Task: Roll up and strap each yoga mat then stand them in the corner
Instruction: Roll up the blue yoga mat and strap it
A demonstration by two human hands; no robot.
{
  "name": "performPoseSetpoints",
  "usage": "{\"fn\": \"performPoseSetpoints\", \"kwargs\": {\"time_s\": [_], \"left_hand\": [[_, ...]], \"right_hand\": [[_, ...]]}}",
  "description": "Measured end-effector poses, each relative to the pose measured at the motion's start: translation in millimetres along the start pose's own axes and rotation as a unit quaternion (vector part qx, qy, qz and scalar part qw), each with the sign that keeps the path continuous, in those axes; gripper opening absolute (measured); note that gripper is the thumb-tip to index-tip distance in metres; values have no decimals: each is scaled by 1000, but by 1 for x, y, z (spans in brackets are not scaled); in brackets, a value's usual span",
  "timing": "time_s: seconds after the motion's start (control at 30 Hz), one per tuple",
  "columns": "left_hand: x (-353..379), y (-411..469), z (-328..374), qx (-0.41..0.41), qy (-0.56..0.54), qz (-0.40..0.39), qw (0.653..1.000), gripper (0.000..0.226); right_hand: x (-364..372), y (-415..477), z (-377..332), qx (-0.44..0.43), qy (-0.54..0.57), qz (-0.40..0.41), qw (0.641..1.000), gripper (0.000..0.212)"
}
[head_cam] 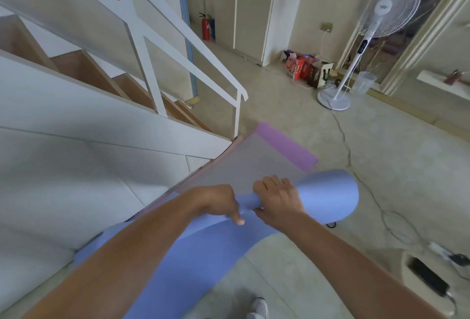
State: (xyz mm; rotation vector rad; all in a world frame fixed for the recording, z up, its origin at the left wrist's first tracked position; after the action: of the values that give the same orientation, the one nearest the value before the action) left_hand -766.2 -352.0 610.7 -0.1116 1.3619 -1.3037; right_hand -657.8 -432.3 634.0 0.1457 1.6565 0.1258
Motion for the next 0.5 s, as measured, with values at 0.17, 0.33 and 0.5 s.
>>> {"fn": "performPoseSetpoints", "kwargs": {"time_s": [0.17, 0.33, 0.5], "left_hand": [[7, 0, 13, 3, 85, 17, 996, 35], [11, -12, 34, 5, 375, 293, 880, 50], [21, -6, 28, -6, 311, 255, 915, 23]], "right_hand": [[13, -11, 8, 81, 29, -48, 995, 41], [27, -19, 21, 194, 110, -191, 956, 26], [25, -24, 21, 144, 85, -121, 978, 28]]}}
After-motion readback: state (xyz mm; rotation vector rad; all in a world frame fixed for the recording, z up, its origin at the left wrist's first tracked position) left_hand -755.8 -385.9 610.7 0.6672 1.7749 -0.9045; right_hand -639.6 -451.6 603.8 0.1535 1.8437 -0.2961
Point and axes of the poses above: each hand's wrist, its own y-axis towards the middle knuckle, its own x-axis out of the palm, z = x × y, the point moved 6 cm from there along y, towards the middle knuckle, and after that the axes turned 12 degrees about y, right-handed, at the moved point
